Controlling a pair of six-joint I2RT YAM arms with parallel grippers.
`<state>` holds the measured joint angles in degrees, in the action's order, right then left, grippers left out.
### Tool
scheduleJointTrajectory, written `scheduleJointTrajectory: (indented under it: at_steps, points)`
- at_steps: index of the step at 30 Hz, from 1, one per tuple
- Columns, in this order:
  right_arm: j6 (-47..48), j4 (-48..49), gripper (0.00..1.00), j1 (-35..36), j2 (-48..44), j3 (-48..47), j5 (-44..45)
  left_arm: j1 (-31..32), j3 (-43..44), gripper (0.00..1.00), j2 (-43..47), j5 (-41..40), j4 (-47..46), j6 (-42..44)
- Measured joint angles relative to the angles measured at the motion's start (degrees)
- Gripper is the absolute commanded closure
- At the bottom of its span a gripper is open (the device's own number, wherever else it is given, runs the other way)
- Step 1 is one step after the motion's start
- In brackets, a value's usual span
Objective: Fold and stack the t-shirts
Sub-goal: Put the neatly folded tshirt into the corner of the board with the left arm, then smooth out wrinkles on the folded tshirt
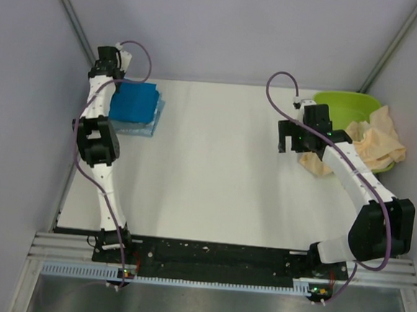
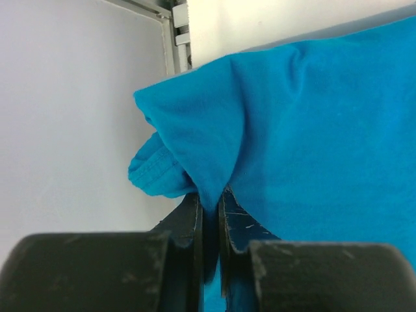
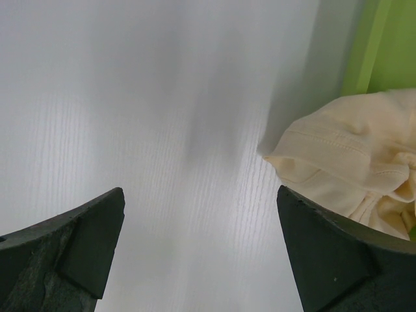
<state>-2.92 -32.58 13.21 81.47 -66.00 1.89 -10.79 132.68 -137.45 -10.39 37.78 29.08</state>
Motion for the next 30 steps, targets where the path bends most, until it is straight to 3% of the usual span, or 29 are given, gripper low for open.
scheduleJointTrajectory:
  at_steps: [1, 2, 4, 5, 10, 14, 16, 17, 20, 22, 26, 30]
  points:
    - [0.0, -0.04, 0.01, 0.0, 0.0, -0.09, 0.02, 0.0, 0.0, 0.87, -0.22, -0.63, -0.35, 0.09]
    - [0.0, -0.04, 0.01, 0.0, 0.0, -0.13, 0.02, 0.0, 0.09, 0.77, -0.44, -1.29, -0.72, 0.17]
    - [0.04, -0.09, 0.01, 0.0, 0.02, -0.13, 0.0, -0.07, 0.35, 0.41, -0.87, -2.58, -1.64, 0.57]
    - [0.15, -0.15, 0.01, 0.0, 0.0, -0.13, 0.02, -0.11, 0.35, 0.02, -0.98, -3.1, -1.88, 1.09]
    - [0.37, -0.15, 0.01, 0.0, 0.02, -0.15, 0.02, -0.79, 0.42, 0.01, -1.27, -6.93, -4.48, 0.96]
    - [0.37, -0.17, 0.01, 0.0, 0.0, -0.15, -0.04, -0.96, -2.8, 0.01, 1.03, -3.67, -4.44, -1.42]
    - [0.37, -0.22, 0.01, 0.0, 0.0, -0.15, -0.28, -0.68, -9.42, 0.07, 5.11, -1.33, -6.08, -1.77]
    - [0.35, -0.2, 0.01, 0.0, 0.0, -0.15, -0.44, -0.26, -13.62, 0.19, 8.0, 0.15, -6.08, -1.68]
    - [0.33, -0.26, 0.01, 0.0, 0.0, -0.15, -0.92, 3.02, -28.17, 0.76, 19.02, 5.95, -5.68, -0.37]
    - [0.33, -0.26, 0.01, 0.0, 0.0, -0.13, -1.07, 6.29, -32.09, 0.97, 23.04, 8.61, -5.03, 0.44]
    - [0.37, -0.24, 0.01, 0.0, 0.0, -0.13, -1.9, 12.39, -32.85, 1.0, 23.93, 11.41, -4.85, 2.08]
    - [0.42, -0.24, 0.01, 0.0, -0.04, -0.07, -2.47, 12.31, -30.1, 1.0, 19.41, 10.8, -3.08, 2.12]
